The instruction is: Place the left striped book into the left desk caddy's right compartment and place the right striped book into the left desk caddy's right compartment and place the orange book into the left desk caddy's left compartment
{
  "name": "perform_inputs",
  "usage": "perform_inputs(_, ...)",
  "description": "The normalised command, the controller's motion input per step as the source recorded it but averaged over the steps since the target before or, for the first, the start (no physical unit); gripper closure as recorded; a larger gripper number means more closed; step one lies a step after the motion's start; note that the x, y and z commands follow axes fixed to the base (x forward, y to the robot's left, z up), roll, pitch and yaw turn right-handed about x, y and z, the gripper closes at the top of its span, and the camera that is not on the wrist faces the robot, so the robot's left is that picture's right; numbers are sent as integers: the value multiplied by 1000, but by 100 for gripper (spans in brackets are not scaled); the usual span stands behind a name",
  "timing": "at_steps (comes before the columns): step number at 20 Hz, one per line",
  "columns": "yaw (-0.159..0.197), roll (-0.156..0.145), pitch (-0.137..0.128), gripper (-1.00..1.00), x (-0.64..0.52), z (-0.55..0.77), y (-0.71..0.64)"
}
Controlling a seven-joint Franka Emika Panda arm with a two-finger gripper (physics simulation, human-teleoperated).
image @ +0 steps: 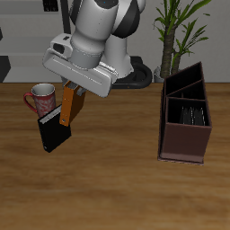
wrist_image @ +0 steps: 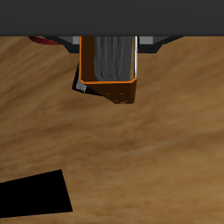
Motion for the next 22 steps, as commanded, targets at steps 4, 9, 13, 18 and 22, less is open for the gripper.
perform_inputs(4, -4, -37, -54, 100, -402, 112, 91)
perform_inputs(9, -35, 74, -12, 100, -485, -6, 387)
perform_inputs(13, 32, 101, 46, 100, -431, -165, 206)
perform_inputs(18, -11, 149, 33, 100, -481, -99, 136)
perform_inputs(22, 64, 37, -32, 100, -361, -4, 44)
